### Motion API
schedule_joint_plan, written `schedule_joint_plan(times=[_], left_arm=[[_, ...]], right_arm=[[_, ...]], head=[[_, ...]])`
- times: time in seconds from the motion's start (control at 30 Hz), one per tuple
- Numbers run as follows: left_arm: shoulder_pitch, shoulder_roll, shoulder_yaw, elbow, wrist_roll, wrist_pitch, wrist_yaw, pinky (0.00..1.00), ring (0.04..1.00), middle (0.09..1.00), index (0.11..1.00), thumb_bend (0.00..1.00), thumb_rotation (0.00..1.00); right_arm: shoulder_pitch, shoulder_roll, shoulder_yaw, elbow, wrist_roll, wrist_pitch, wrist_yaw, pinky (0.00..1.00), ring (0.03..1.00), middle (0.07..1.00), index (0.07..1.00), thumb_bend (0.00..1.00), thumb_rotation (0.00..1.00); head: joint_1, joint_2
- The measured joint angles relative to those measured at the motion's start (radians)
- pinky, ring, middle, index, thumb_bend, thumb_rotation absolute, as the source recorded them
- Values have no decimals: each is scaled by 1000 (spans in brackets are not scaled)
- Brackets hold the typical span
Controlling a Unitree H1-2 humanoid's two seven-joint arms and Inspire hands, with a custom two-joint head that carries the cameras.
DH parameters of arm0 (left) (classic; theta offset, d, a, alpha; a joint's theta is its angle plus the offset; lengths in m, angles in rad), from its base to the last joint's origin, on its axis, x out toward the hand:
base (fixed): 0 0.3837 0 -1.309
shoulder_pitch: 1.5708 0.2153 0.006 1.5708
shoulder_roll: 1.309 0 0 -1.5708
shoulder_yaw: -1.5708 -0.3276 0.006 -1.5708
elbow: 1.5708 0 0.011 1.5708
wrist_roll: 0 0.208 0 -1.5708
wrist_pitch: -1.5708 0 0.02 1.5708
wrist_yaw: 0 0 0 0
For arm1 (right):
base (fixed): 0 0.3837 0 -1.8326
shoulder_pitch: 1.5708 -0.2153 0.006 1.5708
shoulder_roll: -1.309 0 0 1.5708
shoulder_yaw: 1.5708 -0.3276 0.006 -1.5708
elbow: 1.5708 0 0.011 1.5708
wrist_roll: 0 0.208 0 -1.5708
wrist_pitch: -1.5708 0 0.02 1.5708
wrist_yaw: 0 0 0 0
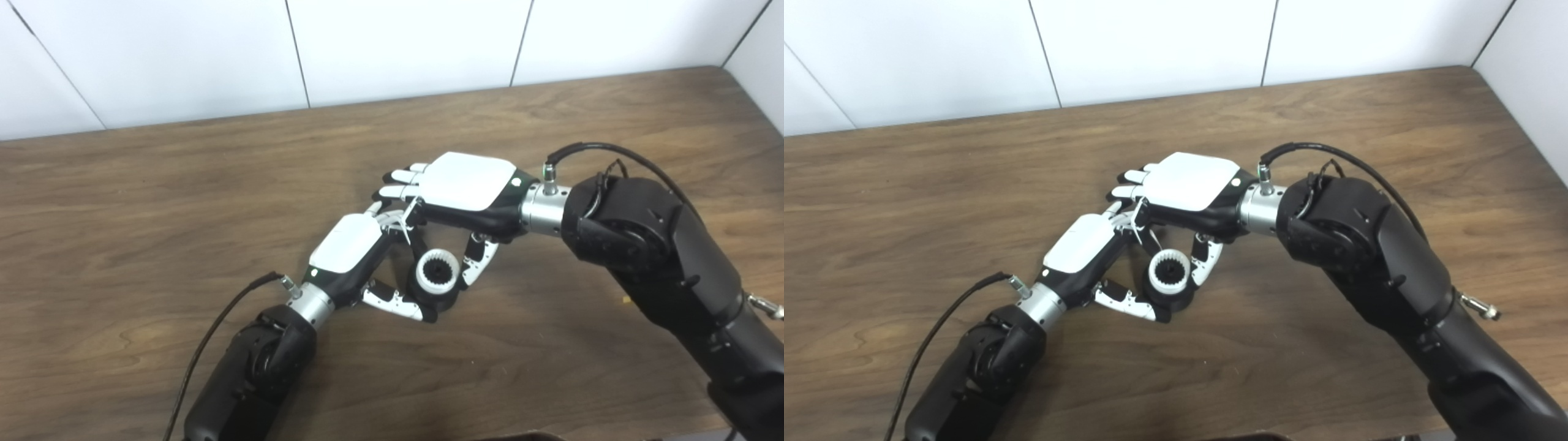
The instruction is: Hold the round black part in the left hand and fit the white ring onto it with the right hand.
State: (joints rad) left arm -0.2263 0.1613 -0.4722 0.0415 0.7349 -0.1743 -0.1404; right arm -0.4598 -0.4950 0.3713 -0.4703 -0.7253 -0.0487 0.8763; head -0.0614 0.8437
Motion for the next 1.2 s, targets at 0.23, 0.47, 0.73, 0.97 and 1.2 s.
schedule_joint_plan(times=[0.23, 0.47, 0.73, 0.97, 1.2], left_arm=[[2, 0, 0, -3, -1, 0, 0, 1000, 884, 845, 477, 517, 52], [5, 0, 0, -7, -2, 1, -3, 1000, 887, 850, 477, 517, 52], [6, 0, 0, -9, 1, 2, -5, 1000, 886, 848, 477, 518, 52], [6, -1, 0, -9, 1, 2, -5, 1000, 889, 854, 477, 518, 51], [6, -2, 0, -9, 1, 5, -5, 1000, 884, 854, 477, 517, 52]], right_arm=[[0, -1, -1, 25, -2, -1, -8, 947, 1000, 959, 481, 512, 129], [0, -2, -2, 27, -2, -1, -9, 934, 1000, 958, 481, 512, 130], [1, -3, -2, 27, -2, -3, -10, 948, 1000, 957, 481, 512, 130], [1, -4, -1, -6, 2, -2, -5, 975, 1000, 955, 482, 512, 135], [4, -3, 2, -42, 13, 6, 7, 984, 1000, 952, 482, 511, 134]], head=[[0, 5], [3, 8], [5, 12], [11, 17], [11, 20]])
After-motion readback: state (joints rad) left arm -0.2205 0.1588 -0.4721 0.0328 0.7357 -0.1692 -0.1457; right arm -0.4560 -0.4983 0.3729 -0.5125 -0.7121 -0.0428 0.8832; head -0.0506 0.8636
